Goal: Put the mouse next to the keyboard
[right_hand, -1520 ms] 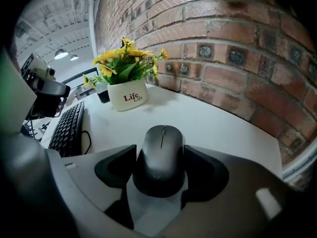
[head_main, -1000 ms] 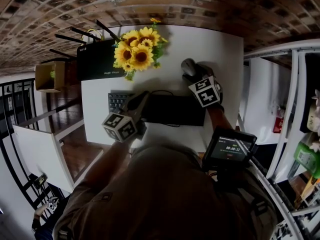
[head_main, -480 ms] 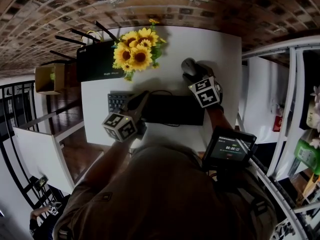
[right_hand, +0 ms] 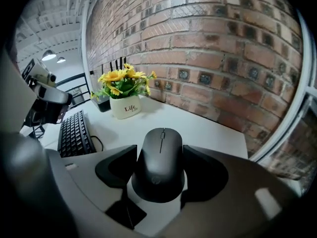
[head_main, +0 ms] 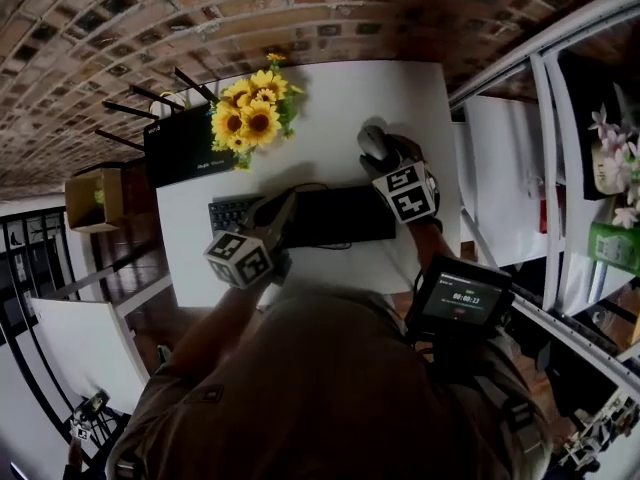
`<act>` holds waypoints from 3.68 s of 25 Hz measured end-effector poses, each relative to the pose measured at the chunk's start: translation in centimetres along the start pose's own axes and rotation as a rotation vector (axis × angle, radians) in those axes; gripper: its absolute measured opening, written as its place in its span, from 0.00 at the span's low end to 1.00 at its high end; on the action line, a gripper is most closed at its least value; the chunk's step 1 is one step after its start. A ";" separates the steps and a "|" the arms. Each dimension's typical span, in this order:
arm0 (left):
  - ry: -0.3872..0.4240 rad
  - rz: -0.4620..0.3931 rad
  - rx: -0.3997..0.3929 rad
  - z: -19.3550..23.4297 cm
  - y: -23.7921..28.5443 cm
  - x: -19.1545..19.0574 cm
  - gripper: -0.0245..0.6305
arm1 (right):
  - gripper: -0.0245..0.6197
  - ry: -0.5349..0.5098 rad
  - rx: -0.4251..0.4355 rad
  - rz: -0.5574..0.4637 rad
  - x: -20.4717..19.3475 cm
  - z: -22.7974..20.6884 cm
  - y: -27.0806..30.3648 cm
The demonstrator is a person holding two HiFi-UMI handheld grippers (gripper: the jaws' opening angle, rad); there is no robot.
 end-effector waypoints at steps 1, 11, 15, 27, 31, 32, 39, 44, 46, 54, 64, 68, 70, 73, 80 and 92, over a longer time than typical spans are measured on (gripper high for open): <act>0.007 0.004 -0.014 -0.4 -0.1 0.0 0.04 | 0.51 0.010 -0.019 -0.004 -0.1 -0.1 -0.9; 0.091 0.058 -0.152 -4.2 -0.7 -1.7 0.04 | 0.51 0.136 -0.193 -0.041 -3.2 0.5 -9.9; 0.120 0.085 -0.209 -6.2 -1.0 -2.7 0.04 | 0.51 0.178 -0.246 -0.043 -5.0 1.4 -12.6; 0.177 0.147 -0.308 -8.3 -3.2 -4.7 0.04 | 0.51 0.287 -0.359 -0.037 -8.0 4.5 -17.4; 0.184 0.155 -0.303 -8.3 -3.2 -4.8 0.04 | 0.51 0.312 -0.369 -0.026 -9.1 4.7 -17.4; 0.185 0.155 -0.299 -8.3 -3.2 -4.9 0.04 | 0.51 0.316 -0.367 -0.020 -9.6 4.7 -17.3; 0.213 0.161 -0.259 -9.4 -2.1 -5.4 0.04 | 0.51 0.355 -0.330 0.009 -12.9 3.8 -16.0; 0.214 0.178 -0.192 -10.0 -1.8 -5.9 0.04 | 0.51 0.389 -0.297 0.017 -14.9 3.2 -14.0; 0.212 0.182 -0.166 -9.6 -1.8 -6.1 0.04 | 0.51 0.403 -0.289 0.025 -15.6 3.1 -13.2; 0.208 0.195 -0.112 -8.8 -1.3 -7.1 0.04 | 0.51 0.426 -0.253 0.035 -16.8 2.9 -10.4; 0.211 0.214 -0.070 -8.7 -1.2 -7.8 0.04 | 0.52 0.422 -0.221 0.049 -17.9 3.2 -7.9; 0.208 0.211 -0.065 -8.8 -1.1 -7.8 0.04 | 0.53 0.403 -0.217 0.062 -17.7 3.3 -7.8; 0.208 0.208 -0.064 -8.9 -0.9 -7.9 0.04 | 0.54 0.400 -0.206 0.073 -17.8 3.3 -7.6; 0.207 0.202 -0.061 -9.1 -0.8 -8.1 0.04 | 0.58 0.388 -0.182 0.072 -17.8 3.5 -7.3; 0.202 0.178 -0.043 -9.7 -0.9 -8.5 0.04 | 0.59 0.340 -0.174 0.025 -16.4 3.2 -8.7; 0.168 0.071 -0.042 -10.1 -1.8 -10.3 0.04 | 0.44 0.205 -0.203 -0.158 -12.1 4.2 -14.0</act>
Point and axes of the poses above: the fingertips, and each gripper's own axes: y forward along the fingers, z to its left, x out of its top, the point moved 1 cm from there along -y, backward along the fingers, and after that the axes turned 9 degrees about -y, right-handed, at the moved point
